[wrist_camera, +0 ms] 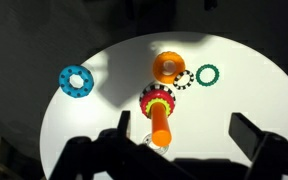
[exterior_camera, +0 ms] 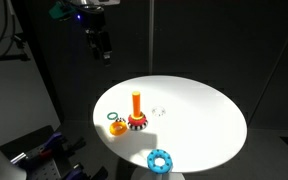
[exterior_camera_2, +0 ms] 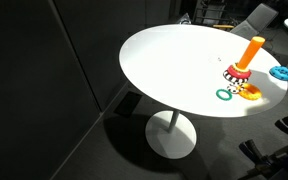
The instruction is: Put the black and white ring on the stack
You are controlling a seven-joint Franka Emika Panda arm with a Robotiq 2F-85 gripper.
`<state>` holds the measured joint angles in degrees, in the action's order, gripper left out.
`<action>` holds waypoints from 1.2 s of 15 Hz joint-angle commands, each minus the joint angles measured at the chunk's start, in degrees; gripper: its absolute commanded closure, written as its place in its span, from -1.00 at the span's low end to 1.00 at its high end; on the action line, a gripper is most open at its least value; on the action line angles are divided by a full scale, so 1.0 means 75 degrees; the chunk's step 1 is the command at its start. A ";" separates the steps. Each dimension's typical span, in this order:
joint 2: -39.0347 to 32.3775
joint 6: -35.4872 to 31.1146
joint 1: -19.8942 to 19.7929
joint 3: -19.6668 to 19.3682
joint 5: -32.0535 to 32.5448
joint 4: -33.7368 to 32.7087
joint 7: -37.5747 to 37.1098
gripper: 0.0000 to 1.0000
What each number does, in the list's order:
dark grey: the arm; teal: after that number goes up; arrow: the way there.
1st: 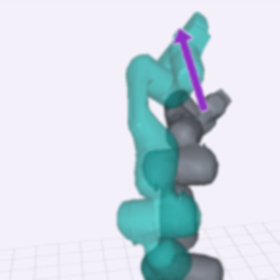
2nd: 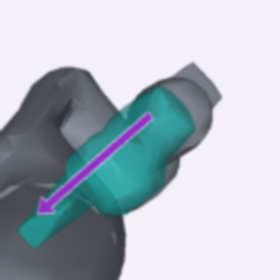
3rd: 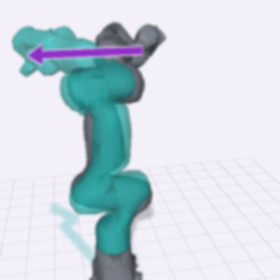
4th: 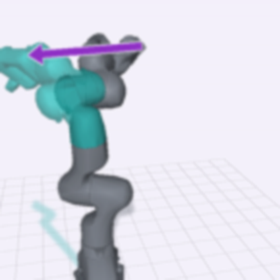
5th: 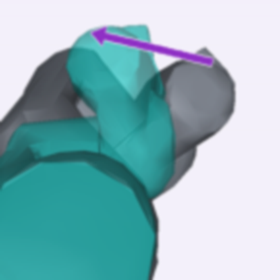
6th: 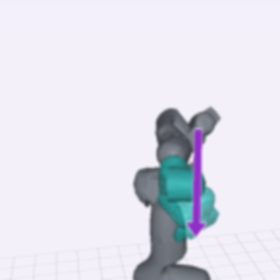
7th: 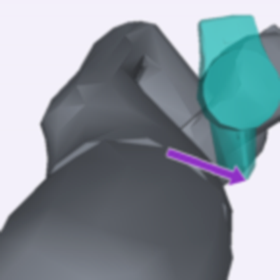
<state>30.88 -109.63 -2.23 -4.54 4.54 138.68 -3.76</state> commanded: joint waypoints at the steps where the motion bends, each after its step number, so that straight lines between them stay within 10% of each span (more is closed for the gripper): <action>1: -0.0086 -0.0657 -0.0073 -0.0079 -0.0266 0.0433 0.0262 -1.00; 18: -0.0571 -0.0959 -0.0143 0.0094 -0.0254 0.0675 0.0065 -1.00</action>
<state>27.92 -115.91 -2.26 -5.23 2.19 143.95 -2.62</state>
